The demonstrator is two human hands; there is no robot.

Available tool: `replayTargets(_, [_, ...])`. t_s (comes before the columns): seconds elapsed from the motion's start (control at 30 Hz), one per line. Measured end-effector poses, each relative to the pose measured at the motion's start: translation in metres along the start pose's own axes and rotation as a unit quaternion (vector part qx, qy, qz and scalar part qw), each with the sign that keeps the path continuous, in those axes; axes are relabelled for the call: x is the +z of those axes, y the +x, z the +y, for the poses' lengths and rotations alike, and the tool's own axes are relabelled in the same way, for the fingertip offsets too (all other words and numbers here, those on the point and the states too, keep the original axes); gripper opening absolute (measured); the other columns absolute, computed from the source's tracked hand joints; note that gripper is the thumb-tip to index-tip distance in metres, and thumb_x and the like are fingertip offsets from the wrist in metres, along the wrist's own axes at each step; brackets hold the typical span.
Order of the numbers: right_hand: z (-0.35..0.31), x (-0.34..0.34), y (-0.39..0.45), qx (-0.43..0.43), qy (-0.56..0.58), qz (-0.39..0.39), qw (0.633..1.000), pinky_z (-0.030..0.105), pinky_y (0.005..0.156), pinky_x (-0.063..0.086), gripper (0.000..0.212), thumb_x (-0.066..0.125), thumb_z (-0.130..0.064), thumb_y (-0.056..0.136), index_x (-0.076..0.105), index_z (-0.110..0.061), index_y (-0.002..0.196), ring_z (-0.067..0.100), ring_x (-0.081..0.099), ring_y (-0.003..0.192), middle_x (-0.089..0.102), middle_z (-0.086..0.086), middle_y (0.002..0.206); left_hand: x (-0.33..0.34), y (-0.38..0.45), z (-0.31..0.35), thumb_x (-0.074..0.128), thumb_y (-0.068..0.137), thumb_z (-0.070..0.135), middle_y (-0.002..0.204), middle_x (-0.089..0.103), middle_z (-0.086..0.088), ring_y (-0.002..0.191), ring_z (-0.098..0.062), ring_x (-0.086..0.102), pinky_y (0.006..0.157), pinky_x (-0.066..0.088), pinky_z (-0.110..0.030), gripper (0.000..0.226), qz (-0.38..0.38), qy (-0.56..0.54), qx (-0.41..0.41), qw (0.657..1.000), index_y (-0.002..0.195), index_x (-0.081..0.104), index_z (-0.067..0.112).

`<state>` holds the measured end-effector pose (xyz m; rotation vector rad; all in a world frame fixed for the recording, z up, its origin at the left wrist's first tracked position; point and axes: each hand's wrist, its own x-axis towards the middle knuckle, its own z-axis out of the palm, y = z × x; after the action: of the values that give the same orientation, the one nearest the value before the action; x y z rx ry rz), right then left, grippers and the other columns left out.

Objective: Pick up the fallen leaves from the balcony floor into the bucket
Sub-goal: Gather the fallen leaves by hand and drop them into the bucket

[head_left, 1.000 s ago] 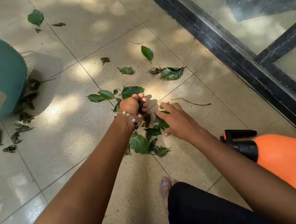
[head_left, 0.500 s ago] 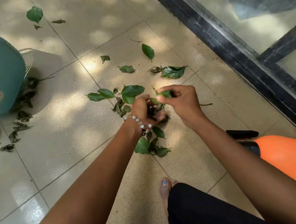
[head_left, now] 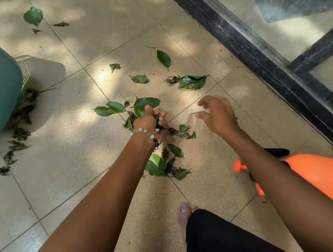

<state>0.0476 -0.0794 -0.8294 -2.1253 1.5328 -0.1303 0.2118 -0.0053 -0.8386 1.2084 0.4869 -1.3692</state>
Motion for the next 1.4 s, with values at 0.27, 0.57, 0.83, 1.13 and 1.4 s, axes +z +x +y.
replayTargets(0.27, [0.031,0.020,0.018,-0.047,-0.098,-0.044,0.993,0.039,0.082,0.052,0.019,0.059,-0.020,0.093,0.062,-0.001,0.096,0.028,0.060,0.093,0.065,0.013,0.098,-0.007,-0.005,0.002,0.037,0.104,0.037,0.046,0.054,0.000,0.032,-0.006,0.037,0.032,0.031,-0.012,0.038,-0.024,0.066,0.030,0.997,0.082,0.052,0.010])
replayTargets(0.57, [-0.015,0.010,0.077,-0.101,-0.032,0.015,0.994,0.038,0.094,0.044,0.017,0.055,-0.013,0.092,0.057,-0.003,0.106,0.030,0.045,0.112,0.051,0.017,0.114,-0.014,0.002,0.019,0.039,0.104,0.035,0.062,0.055,-0.007,0.032,-0.008,0.040,0.033,0.032,-0.013,0.037,0.009,0.079,0.059,0.995,0.085,0.054,0.007])
replayTargets(0.83, [-0.032,0.029,0.078,-0.129,-0.188,-0.121,0.966,0.056,0.116,0.011,0.066,0.039,-0.004,0.095,0.020,-0.033,0.152,0.040,0.006,0.145,0.010,0.006,0.161,-0.015,0.005,0.025,0.041,0.103,0.038,0.068,0.058,-0.007,0.035,-0.008,0.042,0.035,0.035,-0.013,0.039,0.023,0.113,0.068,0.991,0.082,0.057,0.009])
replayTargets(1.13, [-0.020,0.033,0.044,-0.266,-0.149,-0.022,0.952,0.036,0.085,0.049,0.025,0.051,0.003,0.090,0.069,-0.005,0.107,0.024,0.058,0.098,0.067,0.012,0.106,-0.013,-0.004,0.021,0.040,0.104,0.035,0.072,0.059,-0.012,0.043,-0.014,0.054,0.039,0.047,-0.020,0.040,0.021,0.080,0.053,0.995,0.083,0.055,0.004])
replayTargets(1.4, [-0.082,0.021,-0.010,0.054,0.595,-0.027,0.801,0.030,0.064,0.059,0.019,0.070,0.004,0.082,0.072,-0.011,0.093,0.020,0.072,0.089,0.073,0.010,0.100,0.000,-0.020,0.006,0.044,0.103,0.034,0.087,0.063,-0.016,0.074,-0.028,0.065,0.060,0.059,-0.043,0.035,-0.021,0.090,-0.042,0.995,0.097,0.055,0.002])
